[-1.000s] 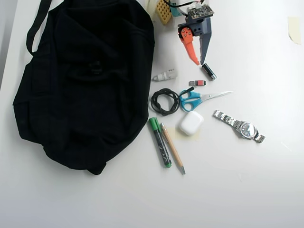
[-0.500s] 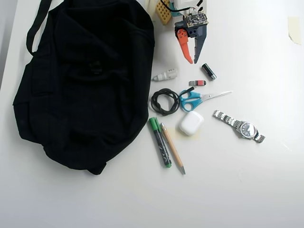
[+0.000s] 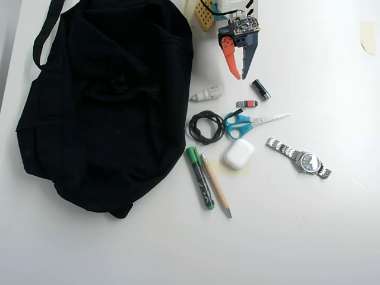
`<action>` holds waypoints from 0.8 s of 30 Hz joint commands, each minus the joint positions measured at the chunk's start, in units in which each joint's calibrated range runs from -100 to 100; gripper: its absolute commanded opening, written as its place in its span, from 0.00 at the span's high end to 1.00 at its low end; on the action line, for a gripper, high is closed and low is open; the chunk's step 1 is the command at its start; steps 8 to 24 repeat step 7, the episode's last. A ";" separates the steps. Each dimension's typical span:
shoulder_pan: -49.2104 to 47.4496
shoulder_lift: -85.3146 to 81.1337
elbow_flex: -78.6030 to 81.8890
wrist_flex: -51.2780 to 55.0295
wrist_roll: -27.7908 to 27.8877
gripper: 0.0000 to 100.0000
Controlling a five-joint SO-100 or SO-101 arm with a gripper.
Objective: Put the black bike light into the black bag
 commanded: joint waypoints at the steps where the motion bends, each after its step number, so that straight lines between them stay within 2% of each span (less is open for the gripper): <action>1: -0.20 -1.17 0.90 0.19 0.18 0.98; 24: -0.28 -1.17 0.90 0.19 0.18 0.98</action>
